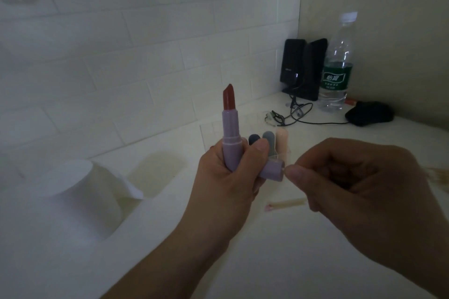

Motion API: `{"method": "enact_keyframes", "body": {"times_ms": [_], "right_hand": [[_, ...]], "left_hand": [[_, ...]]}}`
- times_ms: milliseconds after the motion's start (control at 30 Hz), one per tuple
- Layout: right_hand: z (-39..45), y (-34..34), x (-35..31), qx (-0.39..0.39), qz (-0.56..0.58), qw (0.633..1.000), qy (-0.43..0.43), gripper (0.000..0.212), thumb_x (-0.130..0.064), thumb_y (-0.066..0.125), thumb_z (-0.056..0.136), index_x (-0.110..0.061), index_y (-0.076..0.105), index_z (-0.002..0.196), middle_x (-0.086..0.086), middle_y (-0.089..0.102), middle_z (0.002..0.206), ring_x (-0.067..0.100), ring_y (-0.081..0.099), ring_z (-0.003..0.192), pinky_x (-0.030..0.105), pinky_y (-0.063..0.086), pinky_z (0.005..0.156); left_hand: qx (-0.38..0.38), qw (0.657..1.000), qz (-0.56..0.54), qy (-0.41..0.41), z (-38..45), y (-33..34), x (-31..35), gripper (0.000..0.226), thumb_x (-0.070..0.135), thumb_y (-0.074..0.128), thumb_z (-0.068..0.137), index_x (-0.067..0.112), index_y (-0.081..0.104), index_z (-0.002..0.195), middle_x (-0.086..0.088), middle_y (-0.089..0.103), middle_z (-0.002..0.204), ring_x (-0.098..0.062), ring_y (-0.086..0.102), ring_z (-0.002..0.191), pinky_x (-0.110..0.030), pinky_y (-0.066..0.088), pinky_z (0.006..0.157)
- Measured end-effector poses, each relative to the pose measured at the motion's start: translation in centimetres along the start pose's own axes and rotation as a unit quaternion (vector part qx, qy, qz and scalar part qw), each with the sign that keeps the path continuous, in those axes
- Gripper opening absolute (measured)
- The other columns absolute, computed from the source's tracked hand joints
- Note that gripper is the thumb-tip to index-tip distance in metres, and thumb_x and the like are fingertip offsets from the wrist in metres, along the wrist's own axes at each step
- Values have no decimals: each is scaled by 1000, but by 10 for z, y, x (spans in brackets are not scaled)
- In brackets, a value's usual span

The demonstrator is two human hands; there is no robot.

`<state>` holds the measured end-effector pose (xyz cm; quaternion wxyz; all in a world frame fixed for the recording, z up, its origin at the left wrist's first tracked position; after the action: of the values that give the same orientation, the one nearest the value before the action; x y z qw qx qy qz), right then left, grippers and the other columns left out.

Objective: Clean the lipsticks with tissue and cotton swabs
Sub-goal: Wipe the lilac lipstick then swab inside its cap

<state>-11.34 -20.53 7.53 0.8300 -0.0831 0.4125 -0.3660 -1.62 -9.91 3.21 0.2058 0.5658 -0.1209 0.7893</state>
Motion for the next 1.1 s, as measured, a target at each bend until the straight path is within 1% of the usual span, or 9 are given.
{"method": "enact_keyframes", "body": {"times_ms": [267,467,533,667,767,833,933,1000,1100], "right_hand": [[0,6,3,-41,-23,999,2,16,-32,68,75,-27,62,62,-3,54,45,11,44,33,12,34,37],[4,4,4,-72,14,997,27,19,-38,76,75,-25,65,65,-9,56,42,3,47,33,8,36,40],[4,6,3,-82,16,996,23,19,-38,74,76,-26,65,65,-11,56,42,2,48,33,7,36,40],[3,-2,-2,-24,-55,998,-8,12,-35,68,78,-29,63,70,-9,59,52,7,53,39,11,39,38],[1,-3,-1,-3,-98,995,-18,16,-29,70,82,-26,62,68,-4,57,52,13,51,38,19,39,37],[0,4,1,-35,-84,996,-10,21,-29,73,82,-26,60,65,-3,54,47,12,46,35,17,37,37],[0,12,2,-91,-20,995,21,23,-38,74,78,-25,62,64,-5,53,43,9,43,33,12,35,38],[3,6,5,-77,42,995,51,14,-39,69,72,-26,65,67,-6,55,42,7,47,34,12,38,39],[7,-10,2,-9,21,999,43,13,-35,64,70,-25,64,62,-10,58,45,8,52,36,10,41,39]], "left_hand": [[-4,1000,11,5,0,-1,0,30,42,58,77,16,55,63,-3,42,50,-10,36,43,-20,34,44],[-8,1000,27,7,0,0,1,34,44,60,83,21,55,59,0,43,50,-8,38,43,-20,34,45],[-3,1000,28,1,0,-1,0,32,47,58,78,22,55,59,1,44,50,-7,39,44,-20,35,46],[-4,1000,10,-3,0,1,-1,31,42,58,77,15,53,62,1,42,49,-7,37,42,-18,34,44],[5,1000,11,-5,3,-5,1,29,40,57,81,21,55,59,1,43,50,-8,36,44,-21,33,45],[20,1000,15,-10,5,-11,0,32,37,60,84,23,56,56,2,44,50,-8,36,44,-21,33,45],[22,1000,2,-21,5,-12,-3,31,36,62,82,22,56,56,2,42,49,-8,35,43,-20,33,44],[12,999,-32,-34,5,-11,-4,33,42,62,79,24,54,53,4,41,48,-7,32,41,-19,31,41],[-1,993,-100,-55,7,-10,-3,35,40,63,80,24,54,51,5,39,46,-7,27,40,-18,25,38]]}}
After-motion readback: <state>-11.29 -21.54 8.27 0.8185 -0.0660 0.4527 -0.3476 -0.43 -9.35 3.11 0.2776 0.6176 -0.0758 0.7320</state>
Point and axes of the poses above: each hand's wrist, its own z-axis towards the middle knuckle, its own y-axis out of the palm, x = y × z, the point moved 10 cm from there along z, towards the middle knuckle
